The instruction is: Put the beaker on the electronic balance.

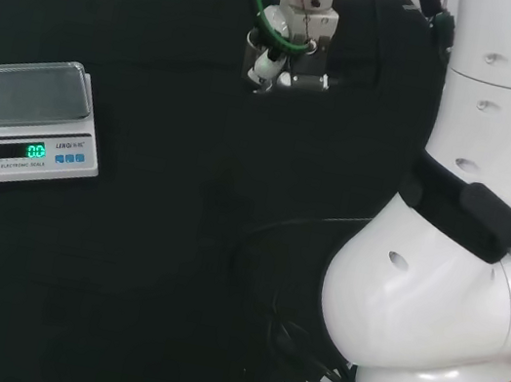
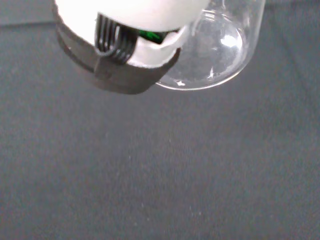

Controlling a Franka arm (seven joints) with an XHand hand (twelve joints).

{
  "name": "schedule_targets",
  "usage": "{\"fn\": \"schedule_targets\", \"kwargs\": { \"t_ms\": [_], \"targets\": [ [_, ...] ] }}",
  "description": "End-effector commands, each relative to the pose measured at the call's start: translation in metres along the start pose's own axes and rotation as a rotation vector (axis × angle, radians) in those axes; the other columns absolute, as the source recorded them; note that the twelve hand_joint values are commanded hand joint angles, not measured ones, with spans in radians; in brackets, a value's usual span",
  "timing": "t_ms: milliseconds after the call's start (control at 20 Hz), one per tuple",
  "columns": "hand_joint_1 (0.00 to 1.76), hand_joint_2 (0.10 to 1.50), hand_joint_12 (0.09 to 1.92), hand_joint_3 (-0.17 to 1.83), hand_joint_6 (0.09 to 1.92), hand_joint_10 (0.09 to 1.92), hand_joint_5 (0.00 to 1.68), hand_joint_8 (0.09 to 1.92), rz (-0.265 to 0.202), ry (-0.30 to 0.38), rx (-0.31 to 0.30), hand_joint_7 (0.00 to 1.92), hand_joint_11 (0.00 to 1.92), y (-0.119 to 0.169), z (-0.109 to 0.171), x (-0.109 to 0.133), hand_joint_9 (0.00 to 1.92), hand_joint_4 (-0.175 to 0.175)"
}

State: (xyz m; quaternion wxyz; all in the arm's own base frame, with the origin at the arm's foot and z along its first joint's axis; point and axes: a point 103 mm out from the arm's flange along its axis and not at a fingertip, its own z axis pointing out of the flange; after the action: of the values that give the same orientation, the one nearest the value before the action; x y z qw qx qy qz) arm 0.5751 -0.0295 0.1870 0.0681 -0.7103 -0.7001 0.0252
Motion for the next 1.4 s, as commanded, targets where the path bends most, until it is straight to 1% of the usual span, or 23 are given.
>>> {"fn": "schedule_targets", "kwargs": {
  "t_ms": [50, 150, 450, 550, 650, 750, 800, 900, 1000, 1100, 1250, 1400],
  "targets": [
    [1.10, 0.98, 0.87, 0.52, 1.43, 1.27, 0.77, 1.36, -0.004, -0.018, -0.010, 0.57, 1.26, -0.011, -0.015, 0.011, 0.97, -0.175],
    [1.10, 0.98, 0.87, 0.52, 1.43, 1.27, 0.77, 1.36, -0.004, -0.019, -0.011, 0.57, 1.26, -0.010, -0.015, 0.015, 0.97, -0.175],
    [1.10, 0.97, 0.88, 0.54, 1.42, 1.27, 0.78, 1.37, -0.015, -0.016, -0.011, 0.58, 1.26, -0.019, -0.020, 0.011, 0.97, -0.175],
    [1.10, 0.97, 0.88, 0.54, 1.42, 1.27, 0.78, 1.37, -0.030, -0.018, -0.008, 0.58, 1.26, -0.018, -0.021, 0.016, 0.97, -0.175],
    [1.10, 0.96, 0.88, 0.55, 1.42, 1.27, 0.78, 1.37, -0.047, -0.022, -0.009, 0.59, 1.26, -0.015, -0.022, 0.029, 0.97, -0.175],
    [1.10, 0.96, 0.88, 0.55, 1.42, 1.27, 0.78, 1.37, -0.058, -0.014, -0.008, 0.59, 1.26, -0.013, -0.023, 0.045, 0.97, -0.175],
    [1.10, 0.96, 0.88, 0.55, 1.42, 1.27, 0.78, 1.37, -0.066, -0.027, -0.006, 0.59, 1.26, -0.012, -0.024, 0.056, 0.98, -0.175],
    [1.10, 0.96, 0.88, 0.55, 1.41, 1.27, 0.78, 1.37, -0.069, -0.006, -0.012, 0.60, 1.26, -0.012, -0.026, 0.077, 0.98, -0.175],
    [1.10, 0.96, 0.88, 0.56, 1.41, 1.26, 0.79, 1.37, -0.087, -0.029, -0.008, 0.60, 1.26, -0.007, -0.026, 0.102, 0.98, -0.175],
    [1.10, 0.95, 0.88, 0.56, 1.41, 1.26, 0.79, 1.37, -0.095, -0.014, -0.004, 0.60, 1.26, 0.000, -0.025, 0.127, 0.98, -0.175],
    [1.11, 0.95, 0.88, 0.56, 1.41, 1.26, 0.79, 1.37, -0.141, -0.022, 0.006, 0.61, 1.26, 0.007, -0.019, 0.167, 0.98, -0.175],
    [1.11, 0.95, 0.88, 0.57, 1.41, 1.26, 0.79, 1.37, -0.184, -0.030, 0.019, 0.61, 1.26, 0.011, -0.012, 0.201, 0.99, -0.175]
  ]
}}
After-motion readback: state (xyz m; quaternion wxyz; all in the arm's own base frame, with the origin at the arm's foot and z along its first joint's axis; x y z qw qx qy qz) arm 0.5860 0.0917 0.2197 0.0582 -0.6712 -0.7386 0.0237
